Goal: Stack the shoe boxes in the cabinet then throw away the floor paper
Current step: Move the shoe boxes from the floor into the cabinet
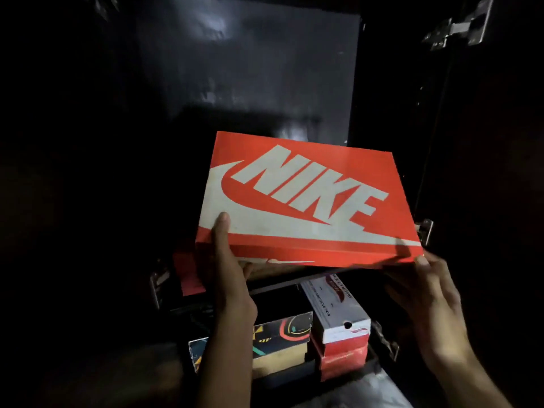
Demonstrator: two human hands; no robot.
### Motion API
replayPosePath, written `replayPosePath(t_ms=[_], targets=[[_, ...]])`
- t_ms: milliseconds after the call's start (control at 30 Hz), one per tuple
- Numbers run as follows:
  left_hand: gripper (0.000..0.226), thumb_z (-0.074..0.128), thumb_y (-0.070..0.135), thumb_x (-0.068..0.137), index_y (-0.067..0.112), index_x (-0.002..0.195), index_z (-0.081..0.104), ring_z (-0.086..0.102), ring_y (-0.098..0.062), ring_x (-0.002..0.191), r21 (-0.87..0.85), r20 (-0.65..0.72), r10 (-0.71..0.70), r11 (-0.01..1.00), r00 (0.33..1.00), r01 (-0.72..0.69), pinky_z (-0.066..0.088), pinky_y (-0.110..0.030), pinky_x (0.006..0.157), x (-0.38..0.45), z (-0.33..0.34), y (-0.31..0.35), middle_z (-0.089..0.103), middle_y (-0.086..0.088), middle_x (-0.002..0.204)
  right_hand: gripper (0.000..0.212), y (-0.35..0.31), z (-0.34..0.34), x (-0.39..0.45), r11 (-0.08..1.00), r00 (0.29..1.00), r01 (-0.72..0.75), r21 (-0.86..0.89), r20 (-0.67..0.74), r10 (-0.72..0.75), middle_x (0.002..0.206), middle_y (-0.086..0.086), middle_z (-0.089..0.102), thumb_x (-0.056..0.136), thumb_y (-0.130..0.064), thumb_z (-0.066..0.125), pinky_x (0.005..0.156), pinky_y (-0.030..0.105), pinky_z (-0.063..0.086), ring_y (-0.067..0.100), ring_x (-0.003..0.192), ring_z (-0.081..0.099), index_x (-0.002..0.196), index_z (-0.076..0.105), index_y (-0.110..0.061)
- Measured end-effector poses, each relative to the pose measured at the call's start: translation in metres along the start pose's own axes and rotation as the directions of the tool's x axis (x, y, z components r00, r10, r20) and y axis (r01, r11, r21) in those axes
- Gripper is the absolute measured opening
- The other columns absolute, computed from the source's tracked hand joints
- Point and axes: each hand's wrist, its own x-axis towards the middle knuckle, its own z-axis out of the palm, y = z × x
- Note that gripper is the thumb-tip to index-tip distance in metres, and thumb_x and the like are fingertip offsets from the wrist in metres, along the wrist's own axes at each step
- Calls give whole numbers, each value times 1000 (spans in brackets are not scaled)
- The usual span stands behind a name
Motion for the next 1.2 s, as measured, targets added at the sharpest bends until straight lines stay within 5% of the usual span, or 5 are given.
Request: replayPosePath(t_ms=[233,467,700,900,1200], targets=[[102,56,97,61,42,145,40,57,-27,132,295,-30,190,940,981,-173,54,-52,101,51,-10,14,49,-5,148,28,-7,64,63,989,993,-113,91,46,109,121,31,69,106,-40,56,81,44,64,47,103,74,111,55,-12],[88,54,74,74,24,145,39,32,-32,143,576,-91,340,785,936,-229,36,-52,113,61,-19,25,43,-9,149,42,-8,125,109,982,978,-186,-19,96,187,127,26,66,103,-42,61,56,31,65,37,90,75,123,51,-7],[104,68,48,92,11,163,1,14,-35,156,657,-68,295,732,953,-180,28,-52,123,71,-25,11,13,-15,167,42,1,156,114,970,960,-214,-115,158,231,95,6,61,104,-40,60,83,41,63,33,88,70,134,40,-18],[111,68,52,90,22,164,-10,-17,-28,158,664,22,320,703,947,-253,1,-43,127,51,-19,-11,-21,-4,171,30,1,155,100,964,945,-243,-106,199,260,131,29,58,107,-33,56,92,51,62,43,99,72,130,42,-19],[44,64,30,81,20,124,60,58,-15,116,471,226,478,709,849,-525,49,-37,103,-8,-4,-48,58,-4,125,37,6,84,71,976,987,-87,-200,118,112,121,12,67,103,-23,63,100,53,58,41,109,72,137,54,-10]])
